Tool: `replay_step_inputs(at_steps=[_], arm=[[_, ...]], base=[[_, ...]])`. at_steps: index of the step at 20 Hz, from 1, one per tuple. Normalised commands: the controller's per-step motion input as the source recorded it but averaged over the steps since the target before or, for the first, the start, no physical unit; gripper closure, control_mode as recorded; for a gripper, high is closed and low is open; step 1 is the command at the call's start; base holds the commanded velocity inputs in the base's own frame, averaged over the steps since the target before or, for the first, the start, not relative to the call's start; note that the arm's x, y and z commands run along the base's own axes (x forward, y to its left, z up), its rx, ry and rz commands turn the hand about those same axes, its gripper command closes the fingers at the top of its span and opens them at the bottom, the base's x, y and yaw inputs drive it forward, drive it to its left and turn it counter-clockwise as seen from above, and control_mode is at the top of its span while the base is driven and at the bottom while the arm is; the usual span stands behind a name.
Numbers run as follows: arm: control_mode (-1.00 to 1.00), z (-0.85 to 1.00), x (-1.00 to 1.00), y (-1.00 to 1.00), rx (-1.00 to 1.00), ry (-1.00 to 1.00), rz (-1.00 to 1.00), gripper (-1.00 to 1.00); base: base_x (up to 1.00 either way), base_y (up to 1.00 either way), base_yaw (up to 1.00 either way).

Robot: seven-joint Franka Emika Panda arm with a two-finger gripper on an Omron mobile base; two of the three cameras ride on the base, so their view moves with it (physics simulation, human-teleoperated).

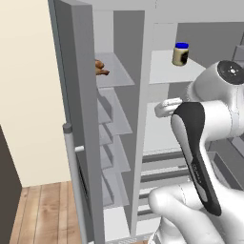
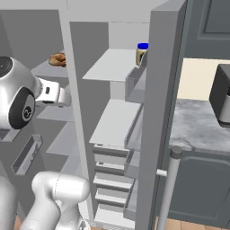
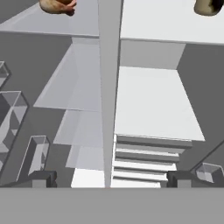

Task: There's a chicken drumstick in the fridge that needs to be moved to the freezer for freezing. Pick up the chicken drumstick from the fridge, place it on any shelf in the freezer, and close the fridge and freezer doors when done.

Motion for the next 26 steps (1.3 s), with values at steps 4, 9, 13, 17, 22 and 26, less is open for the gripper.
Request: replay_step_inputs(at_steps=[4, 9, 13, 17, 22, 26], arm=[[-1.00, -0.10, -0.26, -0.01, 0.00, 0.01, 0.00, -1.00], [-1.00, -0.12, -0.13, -0.04, 0.00, 0.00, 0.00, -1.00], [1.00, 0.00, 0.00, 0.00, 0.00, 0.00, 0.00, -1.00], [1.00, 0.00, 0.00, 0.00, 0.00, 0.00, 0.00, -1.00], [1.00, 0.00, 0.00, 0.00, 0.00, 0.00, 0.00, -1.00], [1.00, 0.00, 0.00, 0.00, 0.00, 0.00, 0.00, -1.00]], base=[[0.00, 0.00, 0.00], [0.00, 0.00, 0.00], [-0.58, -0.05, 0.00], [-0.79, -0.08, 0.00], [-0.61, -0.06, 0.00], [-0.15, 0.00, 0.00]])
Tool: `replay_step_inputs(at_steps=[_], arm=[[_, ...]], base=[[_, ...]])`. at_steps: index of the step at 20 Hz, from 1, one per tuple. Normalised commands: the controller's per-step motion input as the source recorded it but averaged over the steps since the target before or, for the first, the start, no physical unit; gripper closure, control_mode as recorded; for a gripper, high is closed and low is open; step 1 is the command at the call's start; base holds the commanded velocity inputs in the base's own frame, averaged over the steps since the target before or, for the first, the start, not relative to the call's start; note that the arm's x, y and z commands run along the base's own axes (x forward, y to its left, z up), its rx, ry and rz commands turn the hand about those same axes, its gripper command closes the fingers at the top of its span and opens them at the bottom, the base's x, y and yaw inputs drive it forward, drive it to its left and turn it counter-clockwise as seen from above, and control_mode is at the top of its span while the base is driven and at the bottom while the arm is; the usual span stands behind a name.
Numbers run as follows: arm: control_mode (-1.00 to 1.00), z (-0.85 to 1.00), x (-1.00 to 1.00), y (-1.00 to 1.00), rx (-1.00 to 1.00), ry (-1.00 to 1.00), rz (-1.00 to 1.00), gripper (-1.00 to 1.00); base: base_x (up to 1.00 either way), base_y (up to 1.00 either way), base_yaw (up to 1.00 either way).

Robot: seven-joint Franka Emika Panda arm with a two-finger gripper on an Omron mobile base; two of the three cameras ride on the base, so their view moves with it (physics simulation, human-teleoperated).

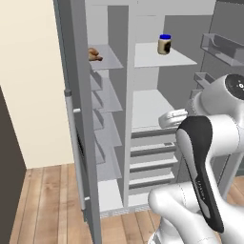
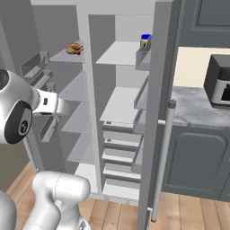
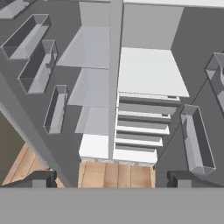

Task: There's a chicken drumstick in the fridge that needs to be moved to the freezer for freezing. Pick up the chicken drumstick from the fridge, place it on any shelf in the freezer, and close the fridge and freezer doors when done.

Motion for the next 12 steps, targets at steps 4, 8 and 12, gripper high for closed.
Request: replay_step_inputs(at_steps=[4, 8, 12], arm=[[1.00, 0.00, 0.00, 0.00, 0.00, 0.00, 0.00, -1.00], [1.00, 0.00, 0.00, 0.00, 0.00, 0.00, 0.00, -1.00], [1.00, 0.00, 0.00, 0.00, 0.00, 0.00, 0.00, -1.00]], base=[[-0.27, 0.00, 0.00], [-0.43, 0.00, 0.00], [-0.29, 0.00, 0.00]])
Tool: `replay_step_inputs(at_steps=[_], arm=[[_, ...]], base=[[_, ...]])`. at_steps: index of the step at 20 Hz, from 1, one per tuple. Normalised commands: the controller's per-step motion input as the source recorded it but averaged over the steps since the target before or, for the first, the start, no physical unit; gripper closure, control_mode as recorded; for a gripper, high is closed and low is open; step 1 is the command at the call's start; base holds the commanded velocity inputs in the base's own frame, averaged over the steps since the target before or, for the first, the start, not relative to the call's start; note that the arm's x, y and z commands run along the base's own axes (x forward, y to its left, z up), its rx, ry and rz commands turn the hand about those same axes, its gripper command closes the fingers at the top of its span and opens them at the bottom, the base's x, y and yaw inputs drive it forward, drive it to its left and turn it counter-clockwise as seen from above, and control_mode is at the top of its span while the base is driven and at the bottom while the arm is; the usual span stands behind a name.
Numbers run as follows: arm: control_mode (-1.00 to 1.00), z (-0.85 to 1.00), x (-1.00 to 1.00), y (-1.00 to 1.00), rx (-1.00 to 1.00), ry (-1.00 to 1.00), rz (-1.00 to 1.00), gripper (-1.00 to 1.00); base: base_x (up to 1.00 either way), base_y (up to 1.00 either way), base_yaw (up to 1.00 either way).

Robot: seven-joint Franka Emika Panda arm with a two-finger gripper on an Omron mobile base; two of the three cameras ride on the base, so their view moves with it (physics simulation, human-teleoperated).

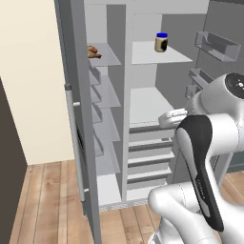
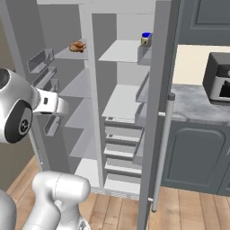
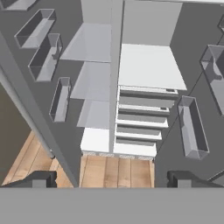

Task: There's a chicken drumstick in the fridge that needs to be moved to the freezer for freezing. Pick up the chicken drumstick from the fridge, place it on any shelf in the freezer, and close the fridge and freezer doors when done.

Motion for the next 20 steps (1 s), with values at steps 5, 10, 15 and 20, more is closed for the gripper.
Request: replay_step_inputs(at_steps=[5, 10, 15, 20], arm=[[-1.00, 0.00, 0.06, -0.09, 0.00, 0.00, 0.00, -1.00], [-1.00, 0.00, -0.58, -0.96, 0.03, -0.04, 0.00, -1.00], [-1.00, 0.00, -0.79, -1.00, 0.05, -0.13, 0.00, -1.00], [-1.00, 0.00, -0.28, -1.00, 0.02, -0.13, 0.00, -1.00]], base=[[0.02, 0.00, 0.00], [0.00, 0.00, 0.00], [0.00, 0.00, 0.00], [0.00, 0.00, 0.00]])
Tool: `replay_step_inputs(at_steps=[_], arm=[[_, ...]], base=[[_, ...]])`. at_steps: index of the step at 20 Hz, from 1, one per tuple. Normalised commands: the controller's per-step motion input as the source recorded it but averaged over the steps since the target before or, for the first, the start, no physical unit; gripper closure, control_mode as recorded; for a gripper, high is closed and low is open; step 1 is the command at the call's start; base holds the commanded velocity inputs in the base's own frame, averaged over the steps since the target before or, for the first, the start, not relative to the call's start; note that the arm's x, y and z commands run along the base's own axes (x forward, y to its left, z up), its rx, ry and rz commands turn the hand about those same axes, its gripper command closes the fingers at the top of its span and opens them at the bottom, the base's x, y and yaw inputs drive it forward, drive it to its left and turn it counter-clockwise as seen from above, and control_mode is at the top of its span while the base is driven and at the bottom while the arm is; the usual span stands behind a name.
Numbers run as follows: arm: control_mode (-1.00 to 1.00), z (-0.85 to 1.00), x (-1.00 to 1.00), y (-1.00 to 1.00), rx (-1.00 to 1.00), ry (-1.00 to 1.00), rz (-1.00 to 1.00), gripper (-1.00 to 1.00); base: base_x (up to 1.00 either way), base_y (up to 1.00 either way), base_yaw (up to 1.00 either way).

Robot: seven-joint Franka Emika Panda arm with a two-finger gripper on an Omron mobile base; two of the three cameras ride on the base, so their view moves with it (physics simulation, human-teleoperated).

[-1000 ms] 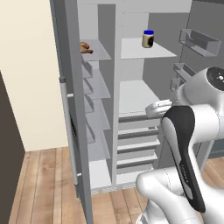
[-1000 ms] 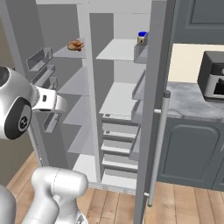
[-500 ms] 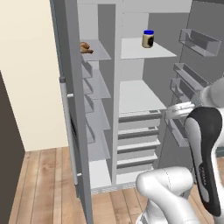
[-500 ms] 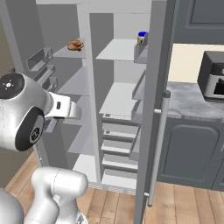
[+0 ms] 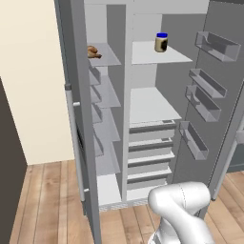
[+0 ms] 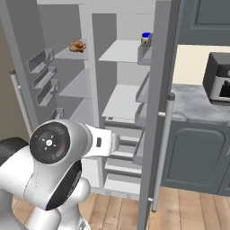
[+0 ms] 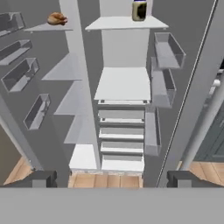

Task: There's a chicken drumstick in the fridge that needs to be moved to the freezer for freezing. Pick up the chicken drumstick from the fridge, place it on any shelf in the freezer, and close the fridge and freezer doors when done.

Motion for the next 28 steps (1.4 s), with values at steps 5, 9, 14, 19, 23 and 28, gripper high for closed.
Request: replay_step_inputs(at_steps=[5, 9, 14, 19, 23, 28], arm=[[-1.00, -0.14, 0.02, -0.96, 0.00, -0.09, 0.00, -1.00], [-1.00, -0.27, 0.19, -0.85, 0.00, -0.14, 0.00, -1.00], [-1.00, -0.28, 0.19, -0.89, 0.00, -0.14, 0.00, -1.00], [-1.00, -0.29, 0.32, -0.77, 0.00, -0.12, 0.00, -1.00], [-1.00, -0.41, 0.54, -0.67, 0.00, -0.15, 0.00, -1.00], [-1.00, -0.44, 0.71, -0.50, 0.02, -0.21, 0.07, -1.00]], base=[[0.00, 0.00, 0.00], [0.00, 0.00, 0.00], [0.00, 0.00, 0.00], [0.00, 0.00, 0.00], [0.00, 0.00, 0.00], [0.00, 0.00, 0.00]])
